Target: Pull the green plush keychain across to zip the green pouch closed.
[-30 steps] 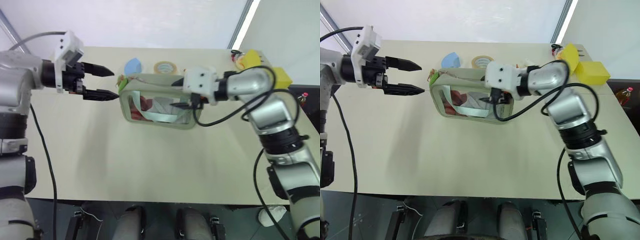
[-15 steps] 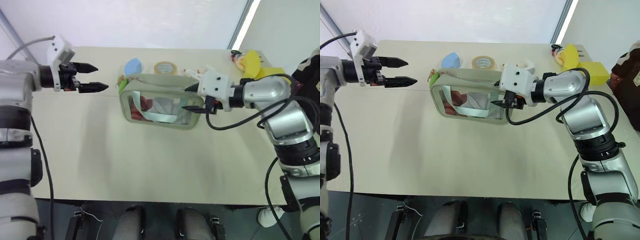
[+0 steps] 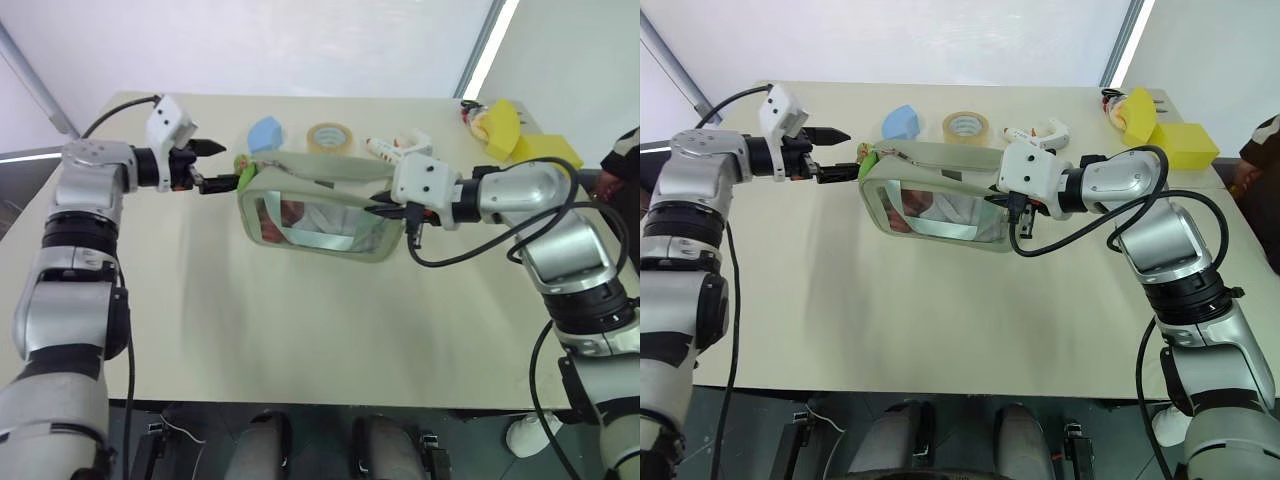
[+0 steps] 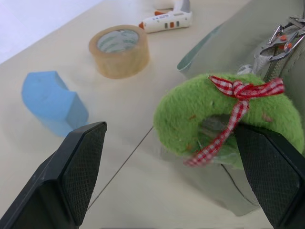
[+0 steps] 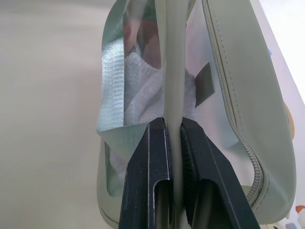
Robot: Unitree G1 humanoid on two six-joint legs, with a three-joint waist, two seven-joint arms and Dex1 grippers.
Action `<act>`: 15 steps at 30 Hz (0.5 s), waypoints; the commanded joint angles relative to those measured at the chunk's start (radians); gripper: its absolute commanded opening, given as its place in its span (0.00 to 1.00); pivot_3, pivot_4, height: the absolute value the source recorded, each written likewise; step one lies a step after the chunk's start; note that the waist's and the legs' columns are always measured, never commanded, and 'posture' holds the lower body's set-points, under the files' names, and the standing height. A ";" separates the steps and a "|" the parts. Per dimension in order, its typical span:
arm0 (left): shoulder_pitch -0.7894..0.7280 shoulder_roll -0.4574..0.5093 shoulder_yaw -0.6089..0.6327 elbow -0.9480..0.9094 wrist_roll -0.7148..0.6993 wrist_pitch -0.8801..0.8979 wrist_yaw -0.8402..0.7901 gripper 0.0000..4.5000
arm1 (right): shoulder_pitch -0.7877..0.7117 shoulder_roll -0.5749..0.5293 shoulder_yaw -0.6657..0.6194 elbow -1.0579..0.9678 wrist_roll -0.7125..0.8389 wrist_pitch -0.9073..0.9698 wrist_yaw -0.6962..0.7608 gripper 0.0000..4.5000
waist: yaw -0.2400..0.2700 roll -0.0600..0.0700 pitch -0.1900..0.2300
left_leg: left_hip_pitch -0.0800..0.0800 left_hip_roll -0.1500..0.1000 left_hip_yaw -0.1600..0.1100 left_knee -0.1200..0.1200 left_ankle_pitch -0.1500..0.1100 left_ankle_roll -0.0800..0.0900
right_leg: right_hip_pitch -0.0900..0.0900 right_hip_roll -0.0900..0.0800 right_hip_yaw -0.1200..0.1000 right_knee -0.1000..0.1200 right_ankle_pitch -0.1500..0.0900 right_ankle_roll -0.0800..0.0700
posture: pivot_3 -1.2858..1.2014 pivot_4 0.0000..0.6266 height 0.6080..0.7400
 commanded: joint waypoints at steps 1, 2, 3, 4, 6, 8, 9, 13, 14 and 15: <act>-0.050 -0.003 0.037 0.024 -0.006 -0.029 0.020 1.00 | 0.000 0.005 -0.006 -0.025 0.005 -0.001 -0.001 0.02 | -0.001 0.000 0.000 | 0.000 0.000 0.000 0.000 0.000 0.000 | 0.000 0.000 0.000 0.000 0.000 0.000 | 0.52 0.24 1.00; -0.054 -0.006 0.040 0.028 -0.009 -0.030 0.016 1.00 | 0.001 0.006 -0.005 -0.023 0.003 -0.002 -0.002 0.02 | -0.001 0.000 0.000 | 0.000 0.000 0.000 0.000 0.000 0.000 | 0.000 0.000 0.000 0.000 0.000 0.000 | 0.52 0.24 1.00; -0.056 -0.008 0.041 0.032 -0.009 -0.031 0.012 1.00 | 0.001 0.007 -0.005 -0.022 0.002 -0.002 -0.003 0.02 | -0.001 0.000 0.000 | 0.000 0.000 0.000 0.000 0.000 0.000 | 0.000 0.000 0.000 0.000 0.000 0.000 | 0.52 0.24 1.00; -0.057 -0.011 0.043 0.033 -0.010 -0.030 0.010 0.94 | 0.002 0.008 -0.005 -0.020 0.001 -0.004 -0.004 0.01 | -0.001 0.000 0.000 | 0.000 0.000 0.000 0.000 0.000 0.000 | 0.000 0.000 0.000 0.000 0.000 0.000 | 0.52 0.24 1.00; -0.056 -0.015 0.051 0.027 -0.015 -0.022 -0.004 0.80 | 0.004 0.008 -0.006 -0.021 0.000 -0.002 -0.006 0.00 | -0.001 0.000 0.000 | 0.000 0.000 0.000 0.000 0.000 0.000 | 0.000 0.000 0.000 0.000 0.000 0.000 | 0.52 0.24 1.00; -0.060 -0.013 0.061 0.020 -0.025 -0.008 -0.022 0.58 | 0.002 0.009 -0.007 -0.016 -0.002 -0.004 -0.011 0.00 | -0.001 0.000 0.000 | 0.000 0.000 0.000 0.000 0.000 0.000 | 0.000 0.000 0.000 0.000 0.000 0.000 | 0.52 0.24 1.00; -0.064 -0.011 0.066 0.019 -0.029 -0.002 -0.026 0.46 | 0.000 0.010 -0.007 -0.012 -0.004 -0.007 -0.013 0.00 | -0.001 0.000 0.000 | 0.000 0.000 0.000 0.000 0.000 0.000 | 0.000 0.000 0.000 0.000 0.000 0.000 | 0.52 0.24 1.00; -0.090 0.006 0.086 0.012 -0.046 0.044 -0.057 0.01 | -0.013 0.016 -0.007 0.013 -0.013 -0.022 -0.025 0.00 | -0.001 0.000 0.000 | 0.000 0.000 0.000 0.000 0.000 0.000 | 0.000 0.000 0.000 0.000 0.000 0.000 | 0.52 0.24 1.00; -0.098 0.010 0.093 0.010 -0.055 0.064 -0.069 0.01 | -0.015 0.017 -0.006 0.018 -0.014 -0.024 -0.027 0.00 | -0.001 0.000 0.000 | 0.000 0.000 0.000 0.000 0.000 0.000 | 0.000 0.000 0.000 0.000 0.000 0.000 | 0.52 0.24 1.00; -0.108 0.015 0.100 0.008 -0.062 0.084 -0.079 0.01 | -0.016 0.018 -0.005 0.022 -0.016 -0.027 -0.028 0.00 | -0.002 0.000 0.000 | 0.000 0.000 0.000 0.000 0.000 0.000 | 0.000 0.000 0.000 0.000 0.000 0.000 | 0.52 0.24 1.00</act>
